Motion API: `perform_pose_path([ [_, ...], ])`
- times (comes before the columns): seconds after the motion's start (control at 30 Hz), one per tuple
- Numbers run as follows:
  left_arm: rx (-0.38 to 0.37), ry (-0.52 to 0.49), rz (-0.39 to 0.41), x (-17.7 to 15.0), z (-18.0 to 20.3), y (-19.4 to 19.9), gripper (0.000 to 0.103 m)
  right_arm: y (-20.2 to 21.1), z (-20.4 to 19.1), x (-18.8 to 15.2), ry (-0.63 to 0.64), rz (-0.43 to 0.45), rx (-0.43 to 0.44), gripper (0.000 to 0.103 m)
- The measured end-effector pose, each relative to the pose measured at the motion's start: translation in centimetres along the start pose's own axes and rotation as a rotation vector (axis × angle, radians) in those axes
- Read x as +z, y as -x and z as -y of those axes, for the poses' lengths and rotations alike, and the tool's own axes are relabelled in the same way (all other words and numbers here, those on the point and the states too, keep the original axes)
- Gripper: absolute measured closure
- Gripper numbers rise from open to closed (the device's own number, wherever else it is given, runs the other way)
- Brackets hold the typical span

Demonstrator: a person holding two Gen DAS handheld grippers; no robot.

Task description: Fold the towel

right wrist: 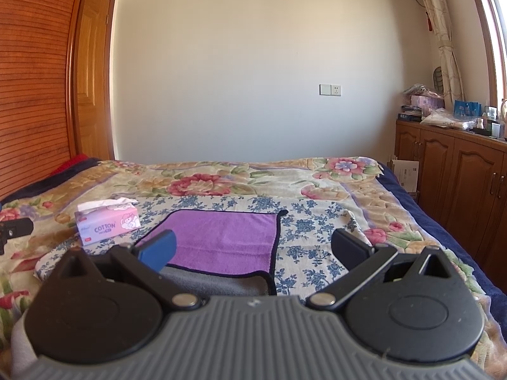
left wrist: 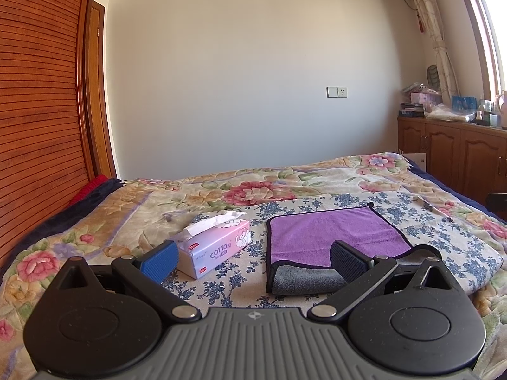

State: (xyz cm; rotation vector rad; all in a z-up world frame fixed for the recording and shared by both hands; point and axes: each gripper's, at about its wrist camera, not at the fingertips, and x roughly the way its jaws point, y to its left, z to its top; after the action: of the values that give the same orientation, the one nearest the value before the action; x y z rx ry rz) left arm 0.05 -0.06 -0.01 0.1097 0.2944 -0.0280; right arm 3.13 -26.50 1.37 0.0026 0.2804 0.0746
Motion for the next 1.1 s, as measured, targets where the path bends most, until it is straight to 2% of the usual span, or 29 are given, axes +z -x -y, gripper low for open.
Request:
perform_pose_path([
  [0.47,-0.026,-0.006,-0.060,0.6,0.2,-3.2,0.000,-2.4,0.4,0.0,-0.012,-0.065,-0.001,0.000],
  [1.1,-0.041,-0.007,-0.085,1.4,0.6,-6.7,0.000,-5.3,0.2,0.0,-0.002,-0.122,0.014,0.000],
])
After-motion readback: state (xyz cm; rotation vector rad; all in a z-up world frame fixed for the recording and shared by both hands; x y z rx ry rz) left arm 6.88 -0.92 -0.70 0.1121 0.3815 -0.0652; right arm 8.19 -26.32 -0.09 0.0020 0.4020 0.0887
